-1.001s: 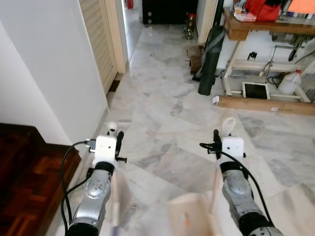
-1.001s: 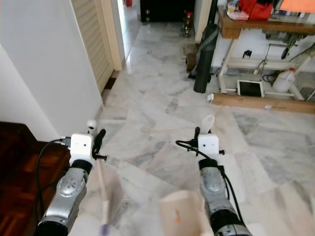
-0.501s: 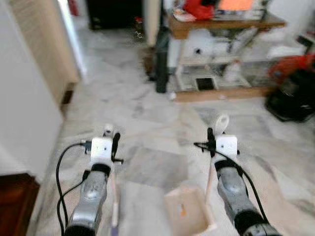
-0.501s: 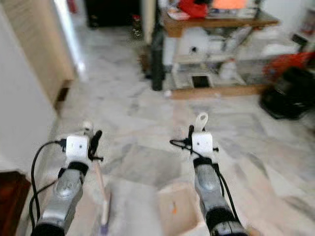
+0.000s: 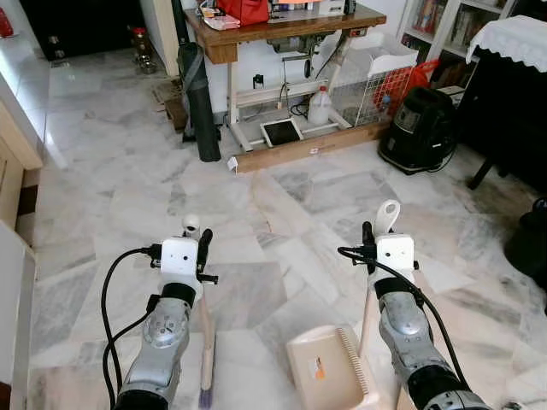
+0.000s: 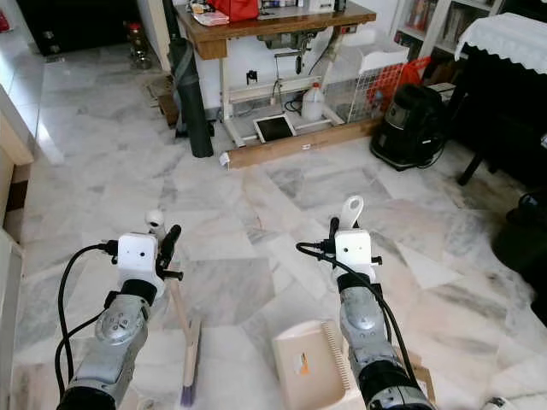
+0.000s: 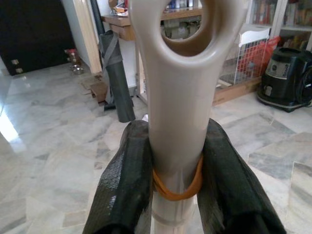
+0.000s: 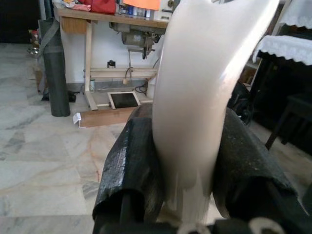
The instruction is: Sweep floor
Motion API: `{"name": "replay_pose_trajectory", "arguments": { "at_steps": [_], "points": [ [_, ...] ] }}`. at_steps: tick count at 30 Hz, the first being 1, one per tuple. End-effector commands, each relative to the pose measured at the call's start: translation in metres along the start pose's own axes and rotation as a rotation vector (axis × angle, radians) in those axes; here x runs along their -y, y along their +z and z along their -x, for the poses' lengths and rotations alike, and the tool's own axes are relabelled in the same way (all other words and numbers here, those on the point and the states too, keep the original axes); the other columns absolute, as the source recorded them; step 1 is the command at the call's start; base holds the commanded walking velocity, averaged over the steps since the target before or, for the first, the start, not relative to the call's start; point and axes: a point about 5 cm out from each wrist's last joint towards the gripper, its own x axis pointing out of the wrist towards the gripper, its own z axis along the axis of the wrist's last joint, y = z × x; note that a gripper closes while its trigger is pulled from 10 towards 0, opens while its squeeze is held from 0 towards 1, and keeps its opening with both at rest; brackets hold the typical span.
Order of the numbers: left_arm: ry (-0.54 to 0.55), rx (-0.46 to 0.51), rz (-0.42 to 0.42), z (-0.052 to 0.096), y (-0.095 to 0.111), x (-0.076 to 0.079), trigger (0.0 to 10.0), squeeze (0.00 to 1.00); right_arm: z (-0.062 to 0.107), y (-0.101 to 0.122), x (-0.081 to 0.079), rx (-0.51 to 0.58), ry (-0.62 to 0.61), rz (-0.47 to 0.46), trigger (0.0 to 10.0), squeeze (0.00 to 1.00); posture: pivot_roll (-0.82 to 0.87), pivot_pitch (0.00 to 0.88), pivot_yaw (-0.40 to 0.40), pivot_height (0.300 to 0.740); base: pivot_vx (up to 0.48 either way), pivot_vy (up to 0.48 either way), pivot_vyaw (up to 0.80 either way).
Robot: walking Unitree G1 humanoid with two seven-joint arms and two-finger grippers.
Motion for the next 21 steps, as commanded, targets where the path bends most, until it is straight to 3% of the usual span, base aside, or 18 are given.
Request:
{"name": "replay_pose_trajectory", "arguments": {
  "at_steps": [1,21],
  "points": [
    [0.011,0.044,-0.011,-0.0038,0.0089,-0.0048,10.0,0.00,-0.0050,0.0078,-0.0026,0.031,0.003,-0.005,10.0,0.00,0.14,0.000,0.003,0.740,0.000,0.000,-0.79],
    [0.010,0.046,-0.010,-0.0041,0.0092,-0.0053,10.0,0.00,-0.0049,0.0080,-0.0027,0.033,-0.001,-0.007,10.0,0.00,0.14,0.000,0.006,0.740,0.000,0.000,-0.79]
  ]
}}
